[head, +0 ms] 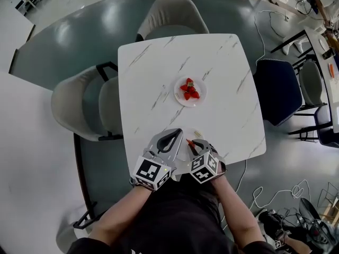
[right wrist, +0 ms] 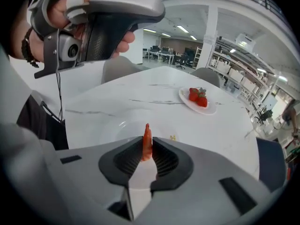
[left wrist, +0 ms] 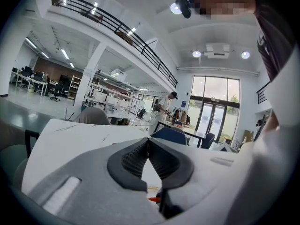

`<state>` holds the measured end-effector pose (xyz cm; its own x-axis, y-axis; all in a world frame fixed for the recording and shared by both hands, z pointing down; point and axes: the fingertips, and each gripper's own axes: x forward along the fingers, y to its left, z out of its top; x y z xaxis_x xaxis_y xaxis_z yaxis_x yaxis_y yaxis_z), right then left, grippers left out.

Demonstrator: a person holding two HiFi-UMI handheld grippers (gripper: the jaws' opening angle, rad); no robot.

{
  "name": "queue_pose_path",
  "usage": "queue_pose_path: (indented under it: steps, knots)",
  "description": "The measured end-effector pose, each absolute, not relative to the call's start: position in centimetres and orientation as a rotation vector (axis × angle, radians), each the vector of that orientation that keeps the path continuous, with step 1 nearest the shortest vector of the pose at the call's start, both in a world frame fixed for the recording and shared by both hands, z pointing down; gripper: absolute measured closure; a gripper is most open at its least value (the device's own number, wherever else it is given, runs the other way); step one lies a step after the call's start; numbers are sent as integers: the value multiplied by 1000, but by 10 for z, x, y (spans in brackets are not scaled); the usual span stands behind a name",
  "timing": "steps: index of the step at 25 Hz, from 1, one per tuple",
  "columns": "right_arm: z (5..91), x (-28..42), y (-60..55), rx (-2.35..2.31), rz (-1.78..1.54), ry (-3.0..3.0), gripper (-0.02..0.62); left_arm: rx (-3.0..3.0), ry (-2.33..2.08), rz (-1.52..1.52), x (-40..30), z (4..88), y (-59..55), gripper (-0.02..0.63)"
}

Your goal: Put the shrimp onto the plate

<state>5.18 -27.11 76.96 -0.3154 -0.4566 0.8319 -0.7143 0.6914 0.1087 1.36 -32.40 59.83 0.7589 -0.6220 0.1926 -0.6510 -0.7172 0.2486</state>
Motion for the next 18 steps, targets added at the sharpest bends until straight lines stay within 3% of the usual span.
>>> queue_pose_path:
  steps: [18]
  knots:
    - [777,47,-273,832,342,-1935,505,2662,-1003,175,7,595,-323,598]
